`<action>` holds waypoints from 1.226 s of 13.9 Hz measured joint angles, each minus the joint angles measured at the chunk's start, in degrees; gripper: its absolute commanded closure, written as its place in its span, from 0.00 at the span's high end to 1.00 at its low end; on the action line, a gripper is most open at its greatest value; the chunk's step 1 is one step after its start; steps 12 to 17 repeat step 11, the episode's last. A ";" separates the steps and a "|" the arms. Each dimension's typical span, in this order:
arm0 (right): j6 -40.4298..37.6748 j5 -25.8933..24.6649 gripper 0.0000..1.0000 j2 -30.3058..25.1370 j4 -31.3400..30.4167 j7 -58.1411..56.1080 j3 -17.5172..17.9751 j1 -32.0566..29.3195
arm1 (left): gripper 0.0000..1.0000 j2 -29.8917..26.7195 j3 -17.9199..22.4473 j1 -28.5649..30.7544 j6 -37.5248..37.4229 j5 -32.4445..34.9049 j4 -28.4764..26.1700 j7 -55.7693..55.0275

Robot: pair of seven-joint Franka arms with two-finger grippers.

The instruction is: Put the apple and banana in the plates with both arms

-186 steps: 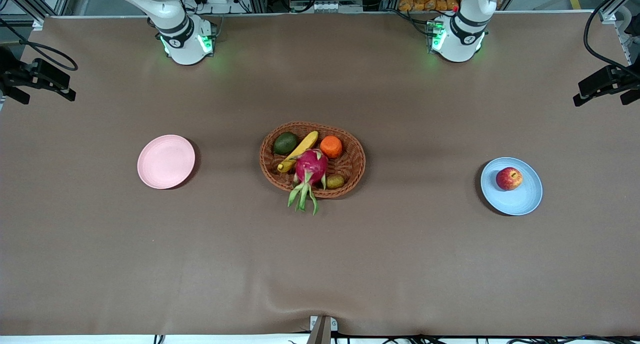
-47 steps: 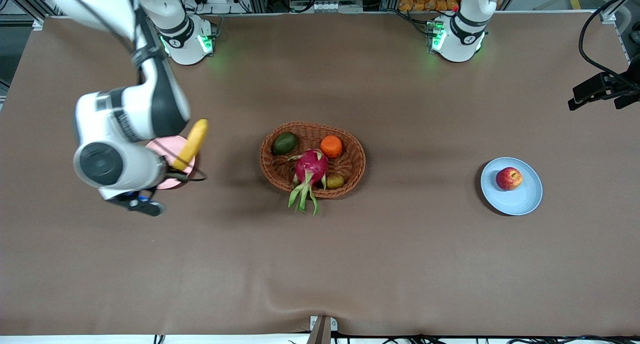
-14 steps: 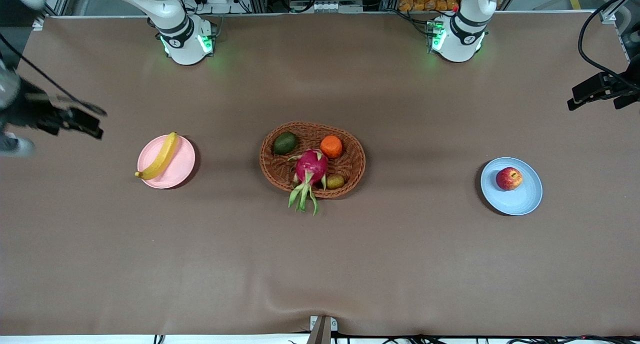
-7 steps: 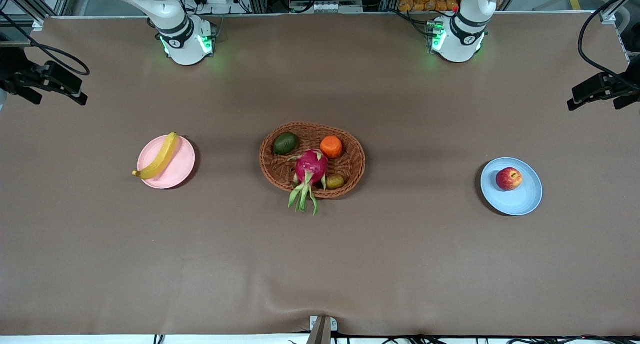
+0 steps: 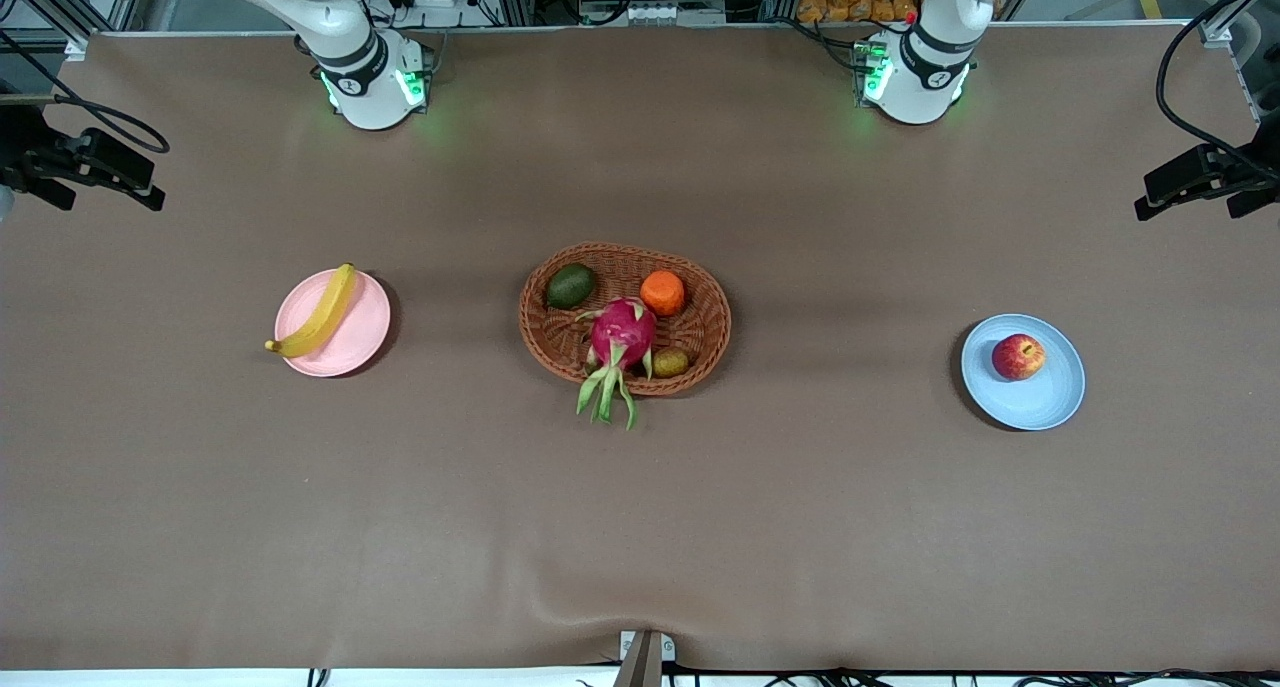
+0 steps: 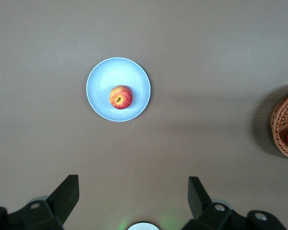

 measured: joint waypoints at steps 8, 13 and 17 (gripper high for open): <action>0.96 -0.67 1.00 0.00 0.00 -0.05 -0.03 -0.10 | 1.00 0.00 0.00 0.00 0.00 0.00 0.00 0.01; 0.96 -1.01 1.00 0.00 0.00 -0.05 -0.04 -0.12 | 1.00 0.00 0.00 0.00 0.00 0.00 0.00 0.01; 0.96 -1.01 1.00 0.00 0.00 -0.05 -0.04 -0.12 | 1.00 0.00 0.00 0.00 0.00 0.00 0.00 0.01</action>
